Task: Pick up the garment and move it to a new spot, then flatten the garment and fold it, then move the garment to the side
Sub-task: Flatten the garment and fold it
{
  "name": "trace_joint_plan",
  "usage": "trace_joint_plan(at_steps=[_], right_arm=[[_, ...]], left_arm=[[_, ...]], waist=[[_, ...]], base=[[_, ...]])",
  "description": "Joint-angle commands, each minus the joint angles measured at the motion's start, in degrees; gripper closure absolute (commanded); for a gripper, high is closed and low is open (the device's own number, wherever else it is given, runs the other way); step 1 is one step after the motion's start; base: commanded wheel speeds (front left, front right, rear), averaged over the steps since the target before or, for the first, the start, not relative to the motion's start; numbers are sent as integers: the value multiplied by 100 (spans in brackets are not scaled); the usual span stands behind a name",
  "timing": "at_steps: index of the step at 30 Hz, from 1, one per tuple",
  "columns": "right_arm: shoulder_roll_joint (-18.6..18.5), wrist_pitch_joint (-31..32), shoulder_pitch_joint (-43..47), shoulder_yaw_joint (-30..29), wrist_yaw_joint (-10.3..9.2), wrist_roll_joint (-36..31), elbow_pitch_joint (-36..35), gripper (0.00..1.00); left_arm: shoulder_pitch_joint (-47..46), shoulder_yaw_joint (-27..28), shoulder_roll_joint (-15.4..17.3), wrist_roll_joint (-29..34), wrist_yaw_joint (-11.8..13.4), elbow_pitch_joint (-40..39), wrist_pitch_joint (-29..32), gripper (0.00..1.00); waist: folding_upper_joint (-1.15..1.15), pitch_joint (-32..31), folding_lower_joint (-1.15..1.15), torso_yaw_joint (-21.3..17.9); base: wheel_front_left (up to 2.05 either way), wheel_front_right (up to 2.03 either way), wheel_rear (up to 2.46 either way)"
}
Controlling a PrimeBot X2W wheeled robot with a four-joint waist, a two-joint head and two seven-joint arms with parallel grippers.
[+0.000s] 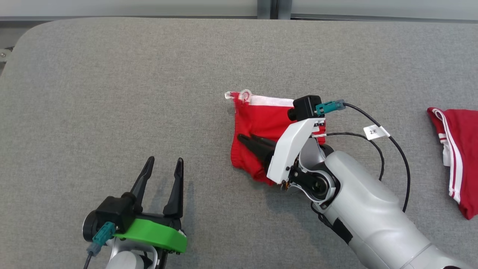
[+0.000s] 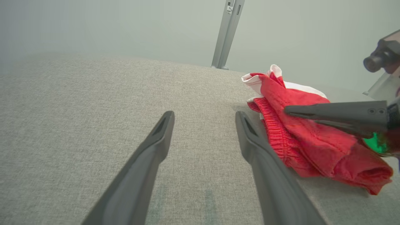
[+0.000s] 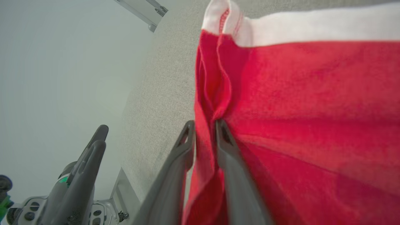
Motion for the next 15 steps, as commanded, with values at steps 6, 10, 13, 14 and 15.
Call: trace_joint_plan(at_steps=[6,10,13,14,15], right_arm=[[-10,-530,-88,278,1,202,-78,0],[-72,-793,146,0,1,-110,-449,0],[-439,-933,403,-377,0,-555,-890,0],[-552,-956,511,-525,2,-729,-1065,0],[-697,-992,624,-713,1,-916,-1247,0]], left_arm=[[216,155,-27,66,-19,36,-26,0],[398,261,-2,59,50,-25,-26,0],[563,324,16,43,93,-105,-26,0],[612,334,18,44,102,-134,-26,0],[664,348,20,44,115,-166,-26,0]], waist=[[0,-265,0,-119],[0,-457,0,-231],[0,-581,0,-327],[0,-609,0,-347],[0,-650,0,-375]], base=[[0,0,0],[0,0,0],[0,0,0],[0,0,0],[0,0,0]])
